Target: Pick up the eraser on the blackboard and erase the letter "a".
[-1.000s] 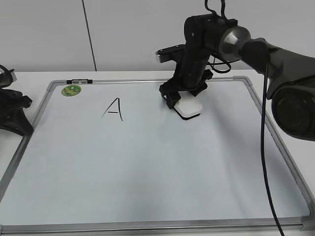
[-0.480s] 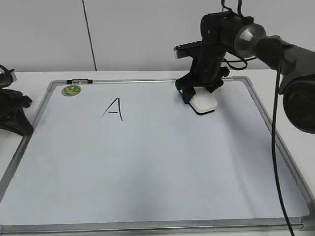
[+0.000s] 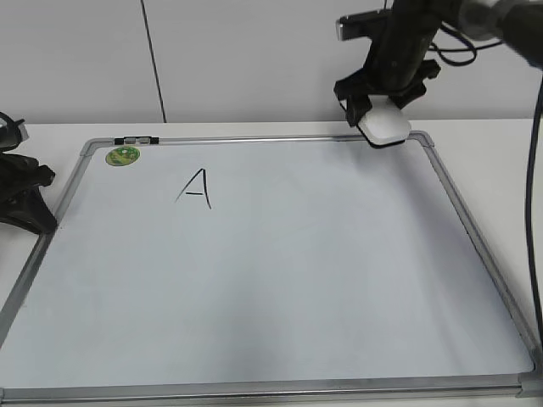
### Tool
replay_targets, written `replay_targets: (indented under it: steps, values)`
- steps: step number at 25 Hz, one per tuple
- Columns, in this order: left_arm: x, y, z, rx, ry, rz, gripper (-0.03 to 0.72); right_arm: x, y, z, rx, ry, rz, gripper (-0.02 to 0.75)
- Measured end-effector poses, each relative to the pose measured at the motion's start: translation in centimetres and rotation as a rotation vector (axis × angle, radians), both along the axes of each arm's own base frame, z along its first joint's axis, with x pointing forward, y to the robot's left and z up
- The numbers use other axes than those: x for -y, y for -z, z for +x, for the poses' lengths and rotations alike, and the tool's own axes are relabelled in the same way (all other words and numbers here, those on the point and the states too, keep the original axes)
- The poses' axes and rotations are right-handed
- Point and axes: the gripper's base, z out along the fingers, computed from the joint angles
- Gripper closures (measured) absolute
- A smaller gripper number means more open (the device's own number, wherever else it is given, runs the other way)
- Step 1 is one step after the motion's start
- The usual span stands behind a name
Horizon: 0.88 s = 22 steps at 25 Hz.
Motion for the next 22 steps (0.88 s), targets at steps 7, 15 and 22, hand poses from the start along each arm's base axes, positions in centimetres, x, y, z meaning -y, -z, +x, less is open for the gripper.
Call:
replay_targets:
  steps: [7, 15, 22]
  values:
    - [0.0, 0.0, 0.0, 0.000, 0.000, 0.000, 0.656, 0.5, -6.3, -2.6, 0.067, 0.003, 0.029, 0.211]
    - [0.0, 0.0, 0.0, 0.001, -0.001, 0.001, 0.656, 2.1, -5.2, -8.0, -0.121, 0.065, -0.005, 0.211]
    - [0.0, 0.0, 0.0, 0.001, -0.001, 0.001, 0.656, 6.4, -2.5, -12.0, -0.155, 0.209, 0.018, 0.211]
